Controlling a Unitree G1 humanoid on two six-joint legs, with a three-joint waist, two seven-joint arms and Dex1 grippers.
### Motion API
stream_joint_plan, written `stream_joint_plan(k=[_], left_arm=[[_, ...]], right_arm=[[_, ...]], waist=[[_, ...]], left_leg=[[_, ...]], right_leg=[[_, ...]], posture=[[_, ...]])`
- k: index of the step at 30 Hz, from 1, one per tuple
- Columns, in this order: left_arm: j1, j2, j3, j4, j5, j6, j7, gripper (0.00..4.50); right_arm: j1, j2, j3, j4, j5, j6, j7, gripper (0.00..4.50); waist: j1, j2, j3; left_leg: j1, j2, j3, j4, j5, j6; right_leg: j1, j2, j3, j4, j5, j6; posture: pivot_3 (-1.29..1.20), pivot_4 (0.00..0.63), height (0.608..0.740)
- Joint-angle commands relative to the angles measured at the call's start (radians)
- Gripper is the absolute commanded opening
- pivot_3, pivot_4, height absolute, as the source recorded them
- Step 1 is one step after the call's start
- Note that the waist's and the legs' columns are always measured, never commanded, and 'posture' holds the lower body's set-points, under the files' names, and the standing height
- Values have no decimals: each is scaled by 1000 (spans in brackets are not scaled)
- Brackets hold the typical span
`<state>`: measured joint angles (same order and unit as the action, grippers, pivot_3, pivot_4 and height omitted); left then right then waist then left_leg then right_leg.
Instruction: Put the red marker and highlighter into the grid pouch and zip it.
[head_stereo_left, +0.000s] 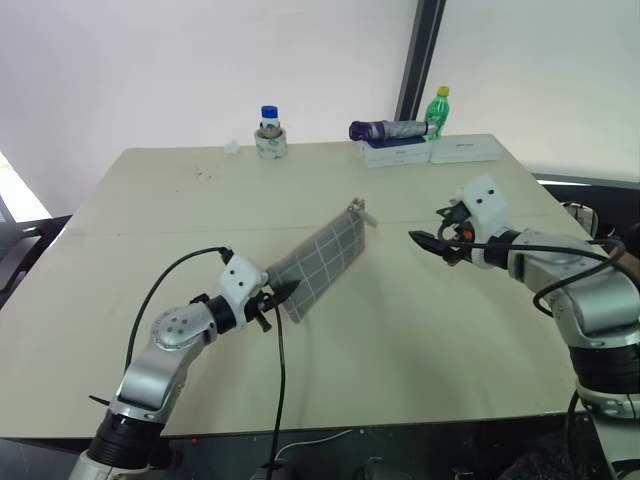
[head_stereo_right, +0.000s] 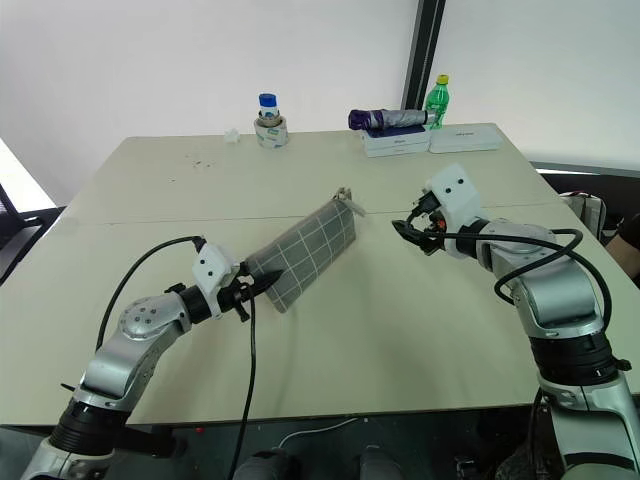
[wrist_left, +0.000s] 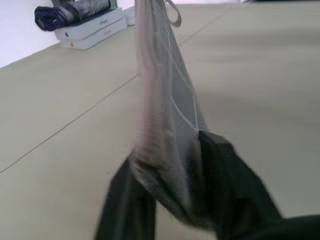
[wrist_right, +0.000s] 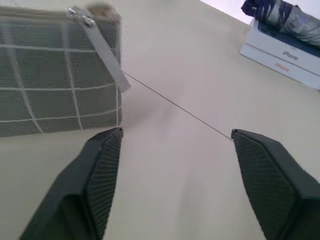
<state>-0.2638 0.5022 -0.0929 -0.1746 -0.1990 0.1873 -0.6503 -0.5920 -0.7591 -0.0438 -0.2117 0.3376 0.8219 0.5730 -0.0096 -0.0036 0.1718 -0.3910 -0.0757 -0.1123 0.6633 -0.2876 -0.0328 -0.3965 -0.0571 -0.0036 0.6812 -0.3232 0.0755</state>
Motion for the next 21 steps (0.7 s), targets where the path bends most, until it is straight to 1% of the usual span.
stream_joint_plan(k=[1,5,6,7,10,13,15,18,21], left_arm=[[7,47,15,14,94,-144,4,3647],[16,109,20,61,210,-346,27,3647],[17,122,25,68,231,-398,34,3647],[17,121,39,69,225,-410,41,3647],[30,121,60,67,180,-343,25,3647],[64,95,97,39,100,-254,22,3647],[90,86,120,19,74,-220,26,3647],[157,74,171,-29,4,-150,29,3647],[220,84,212,-76,-43,-91,19,3647]], right_arm=[[20,-31,-33,-13,-5,-51,41,3608],[61,-40,-31,9,-15,-84,72,3608],[75,-42,-26,17,-22,-96,78,3608],[88,-45,-20,26,-32,-110,83,3608],[116,-41,-11,45,-48,-130,88,3608],[131,-34,-10,57,-58,-149,92,3608],[143,-34,-12,59,-67,-169,98,3608],[182,-40,-28,42,-60,-214,132,3608],[217,-50,-42,33,-52,-255,165,3608]], waist=[[0,0,0],[2,0,0],[2,0,0],[3,0,0],[4,0,0],[-1,0,0],[-2,0,0],[-1,0,0],[1,0,0]], left_leg=[[0,0,0,0,0,0],[0,0,0,0,0,0],[0,0,0,0,0,0],[0,0,0,0,0,0],[0,0,0,0,0,1],[0,0,0,0,-1,1],[0,0,0,0,-1,1],[0,0,0,0,-1,1],[0,0,0,0,-1,1]], right_leg=[[0,0,0,0,0,0],[0,0,0,-1,0,0],[0,0,0,-1,0,0],[0,0,0,-1,0,0],[0,-1,0,-1,0,0],[0,-1,0,-1,0,0],[0,0,0,-1,0,0],[0,0,0,-1,0,0],[0,0,0,-1,0,0]], posture=[[0,150,740],[0,150,740],[0,150,740],[0,150,740],[0,150,740],[0,150,740],[0,150,740],[0,150,740],[0,150,740]])
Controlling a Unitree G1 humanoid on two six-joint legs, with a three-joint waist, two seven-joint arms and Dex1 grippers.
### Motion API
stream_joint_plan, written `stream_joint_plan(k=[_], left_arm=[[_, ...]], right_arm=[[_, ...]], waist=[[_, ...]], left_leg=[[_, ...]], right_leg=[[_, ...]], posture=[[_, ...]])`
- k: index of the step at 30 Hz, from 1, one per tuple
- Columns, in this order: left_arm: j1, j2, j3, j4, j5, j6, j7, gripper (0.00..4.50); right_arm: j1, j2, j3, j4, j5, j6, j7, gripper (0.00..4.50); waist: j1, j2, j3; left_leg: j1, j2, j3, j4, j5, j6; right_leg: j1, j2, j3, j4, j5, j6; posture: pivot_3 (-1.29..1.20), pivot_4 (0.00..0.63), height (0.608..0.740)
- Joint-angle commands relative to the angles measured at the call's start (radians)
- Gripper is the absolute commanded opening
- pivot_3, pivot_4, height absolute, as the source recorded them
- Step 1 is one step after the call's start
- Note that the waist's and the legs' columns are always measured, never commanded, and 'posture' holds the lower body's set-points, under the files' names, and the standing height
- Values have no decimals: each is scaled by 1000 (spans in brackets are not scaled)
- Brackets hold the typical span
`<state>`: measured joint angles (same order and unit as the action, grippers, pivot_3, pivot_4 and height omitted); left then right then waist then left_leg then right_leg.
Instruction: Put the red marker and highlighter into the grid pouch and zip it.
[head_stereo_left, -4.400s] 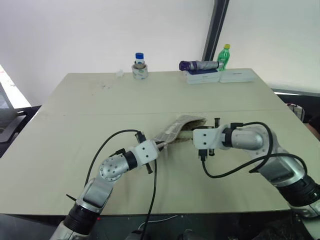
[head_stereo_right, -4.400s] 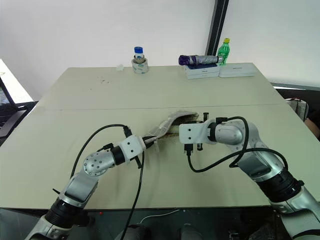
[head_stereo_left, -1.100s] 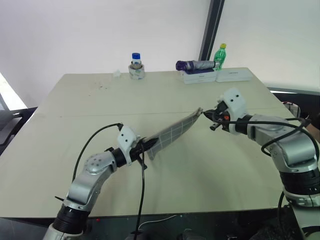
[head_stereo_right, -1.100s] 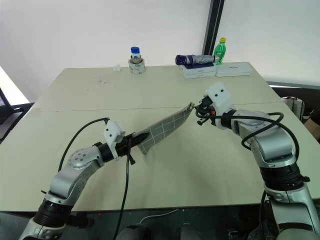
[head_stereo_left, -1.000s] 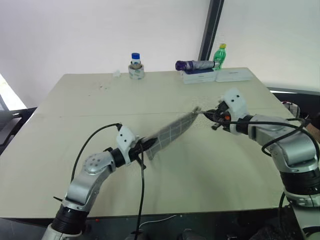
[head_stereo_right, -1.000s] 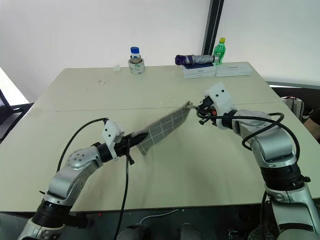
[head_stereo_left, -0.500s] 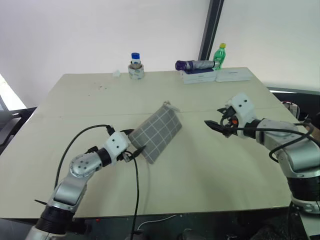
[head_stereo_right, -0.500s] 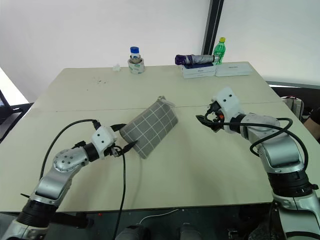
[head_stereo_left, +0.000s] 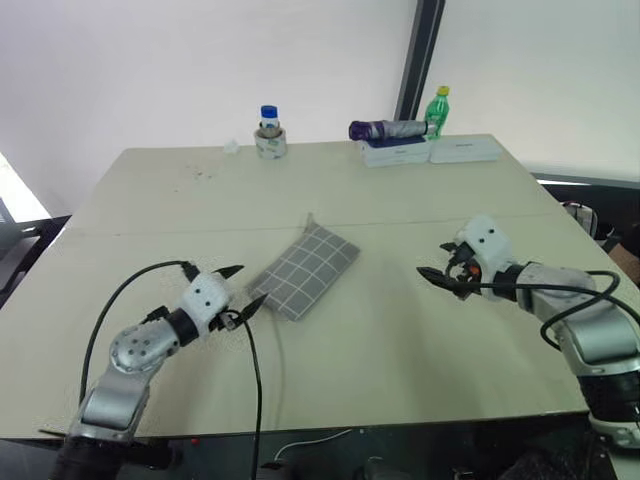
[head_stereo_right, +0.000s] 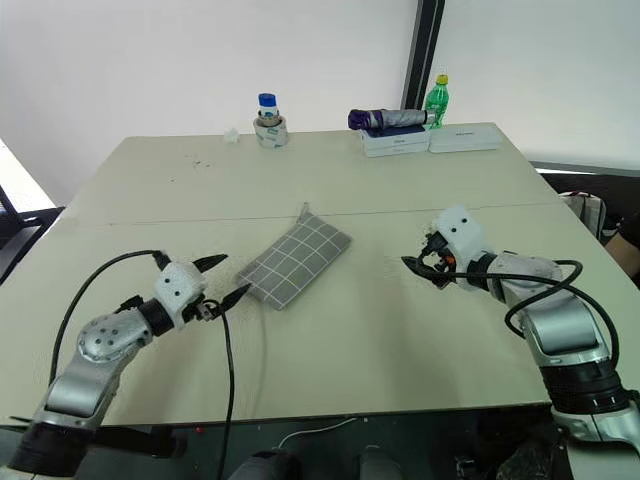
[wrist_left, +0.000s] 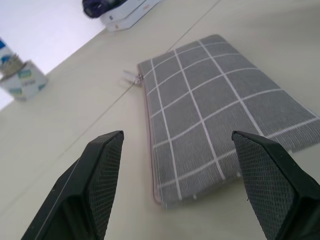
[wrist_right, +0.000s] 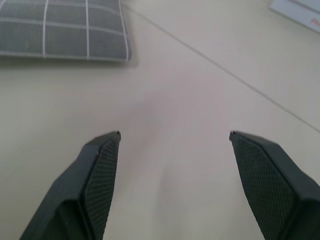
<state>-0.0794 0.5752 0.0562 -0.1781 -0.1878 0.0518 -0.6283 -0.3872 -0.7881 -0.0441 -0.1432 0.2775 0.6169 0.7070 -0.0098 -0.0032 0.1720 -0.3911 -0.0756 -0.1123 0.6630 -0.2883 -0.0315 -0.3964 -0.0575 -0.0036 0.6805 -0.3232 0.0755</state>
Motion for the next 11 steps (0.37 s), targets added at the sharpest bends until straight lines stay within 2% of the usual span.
stream_joint_plan(k=[1,5,11], left_arm=[[68,23,86,-88,-62,62,-5,3647],[178,54,188,-148,-126,145,-11,3647],[256,51,310,-194,-212,268,17,3647]], right_arm=[[25,-13,-64,-31,31,-64,48,3608],[68,-10,-132,1,81,-121,103,3608],[103,-6,-175,18,126,-137,163,3608]], waist=[[1,0,0],[1,0,0],[4,0,0]], left_leg=[[0,0,0,0,-1,1],[0,0,0,0,-3,5],[1,0,0,0,-3,6]], right_leg=[[0,0,0,0,0,0],[0,0,0,0,0,0],[2,0,0,0,0,0]], posture=[[0,150,740],[0,150,740],[0,150,740]])
